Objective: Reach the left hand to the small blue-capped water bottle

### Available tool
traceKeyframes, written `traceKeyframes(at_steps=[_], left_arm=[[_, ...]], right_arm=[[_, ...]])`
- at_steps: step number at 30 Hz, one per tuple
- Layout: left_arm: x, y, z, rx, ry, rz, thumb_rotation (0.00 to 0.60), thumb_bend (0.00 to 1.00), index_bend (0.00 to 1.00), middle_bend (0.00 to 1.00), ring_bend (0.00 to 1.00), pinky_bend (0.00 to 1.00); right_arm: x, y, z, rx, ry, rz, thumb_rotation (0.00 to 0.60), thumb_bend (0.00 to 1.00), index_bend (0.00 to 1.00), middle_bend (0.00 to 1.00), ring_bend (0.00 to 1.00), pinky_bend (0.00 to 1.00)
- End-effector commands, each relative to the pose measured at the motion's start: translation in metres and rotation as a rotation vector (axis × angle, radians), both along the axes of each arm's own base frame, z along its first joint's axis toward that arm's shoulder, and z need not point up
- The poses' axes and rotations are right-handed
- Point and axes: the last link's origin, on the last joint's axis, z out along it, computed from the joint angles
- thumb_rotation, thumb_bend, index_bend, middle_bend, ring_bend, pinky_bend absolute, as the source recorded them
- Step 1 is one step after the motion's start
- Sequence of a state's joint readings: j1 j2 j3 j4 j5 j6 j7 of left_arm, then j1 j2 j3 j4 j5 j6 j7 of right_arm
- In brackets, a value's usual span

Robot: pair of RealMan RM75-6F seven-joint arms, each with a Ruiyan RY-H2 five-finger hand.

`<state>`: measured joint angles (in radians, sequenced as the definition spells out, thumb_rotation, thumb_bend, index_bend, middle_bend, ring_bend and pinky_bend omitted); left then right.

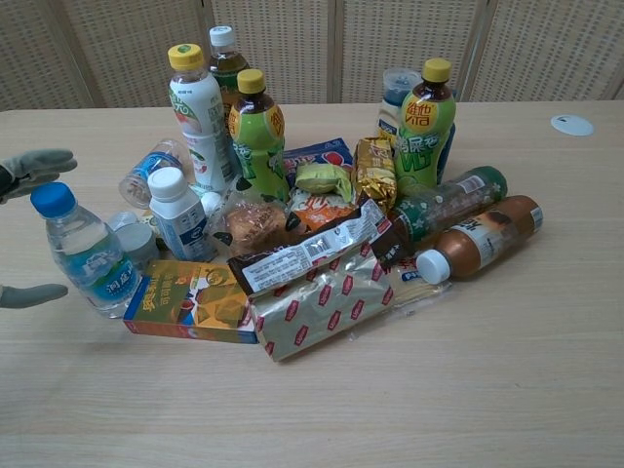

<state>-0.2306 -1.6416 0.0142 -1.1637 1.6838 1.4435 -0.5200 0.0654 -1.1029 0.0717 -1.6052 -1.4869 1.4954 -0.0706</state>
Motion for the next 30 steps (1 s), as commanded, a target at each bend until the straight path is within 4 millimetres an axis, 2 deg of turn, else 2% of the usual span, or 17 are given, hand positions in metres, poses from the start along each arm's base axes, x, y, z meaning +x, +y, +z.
traceKeyframes(at_steps=[1, 5, 6, 7, 9, 10, 12, 14, 18, 22, 25, 30], left_arm=[[0.005, 0.007, -0.008, 0.000, -0.015, 0.009, 0.600, 0.00, 0.00, 0.00, 0.00, 0.00], [0.007, 0.015, -0.014, 0.024, -0.013, 0.048, 0.600, 0.00, 0.00, 0.00, 0.00, 0.00], [0.007, 0.016, -0.014, 0.037, -0.004, 0.055, 0.600, 0.00, 0.02, 0.03, 0.01, 0.01], [0.006, 0.017, -0.015, 0.051, 0.007, 0.062, 0.600, 0.00, 0.13, 0.15, 0.08, 0.11], [0.002, 0.017, -0.017, 0.072, 0.036, 0.083, 0.600, 0.00, 0.38, 0.44, 0.32, 0.35], [0.001, 0.016, -0.018, 0.069, 0.047, 0.088, 0.600, 0.00, 0.54, 0.61, 0.49, 0.50], [-0.004, 0.016, -0.021, 0.058, 0.075, 0.102, 0.600, 0.01, 0.71, 0.78, 0.66, 0.64], [-0.007, 0.016, -0.023, 0.054, 0.105, 0.110, 0.600, 0.04, 0.80, 0.86, 0.73, 0.71], [-0.007, 0.016, -0.024, 0.073, 0.115, 0.107, 0.600, 0.06, 0.85, 0.91, 0.78, 0.75], [0.001, 0.016, -0.013, 0.112, 0.077, 0.076, 0.600, 0.06, 0.85, 0.91, 0.78, 0.75], [0.012, 0.017, 0.005, 0.160, 0.037, 0.039, 0.600, 0.06, 0.86, 0.91, 0.78, 0.75], [0.034, 0.014, 0.045, 0.247, -0.011, -0.024, 0.600, 0.06, 0.86, 0.92, 0.78, 0.75]], right_arm=[[0.000, 0.000, 0.000, 0.001, -0.003, -0.001, 0.534, 0.00, 0.00, 0.00, 0.00, 0.00], [0.000, 0.000, 0.001, -0.002, -0.009, -0.003, 0.535, 0.00, 0.00, 0.00, 0.00, 0.00], [0.000, 0.000, 0.001, -0.002, -0.011, -0.004, 0.533, 0.00, 0.00, 0.00, 0.00, 0.00], [0.000, 0.000, 0.001, -0.003, -0.012, -0.005, 0.535, 0.00, 0.00, 0.00, 0.00, 0.00], [-0.001, 0.000, 0.002, -0.003, -0.015, -0.008, 0.537, 0.00, 0.00, 0.00, 0.00, 0.00], [-0.001, 0.000, 0.002, -0.004, -0.017, -0.009, 0.537, 0.00, 0.00, 0.00, 0.00, 0.00], [-0.001, 0.000, 0.002, -0.005, -0.019, -0.010, 0.536, 0.00, 0.00, 0.00, 0.00, 0.00], [-0.001, 0.000, 0.003, -0.005, -0.021, -0.010, 0.536, 0.00, 0.00, 0.00, 0.00, 0.00], [-0.001, 0.000, 0.003, -0.004, -0.026, -0.011, 0.538, 0.00, 0.00, 0.00, 0.00, 0.00], [-0.002, 0.000, 0.003, -0.003, -0.025, -0.013, 0.534, 0.00, 0.00, 0.00, 0.00, 0.00], [-0.002, 0.000, 0.003, -0.002, -0.025, -0.015, 0.534, 0.00, 0.00, 0.00, 0.00, 0.00], [-0.002, 0.000, 0.002, -0.001, -0.024, -0.014, 0.536, 0.00, 0.00, 0.00, 0.00, 0.00]])
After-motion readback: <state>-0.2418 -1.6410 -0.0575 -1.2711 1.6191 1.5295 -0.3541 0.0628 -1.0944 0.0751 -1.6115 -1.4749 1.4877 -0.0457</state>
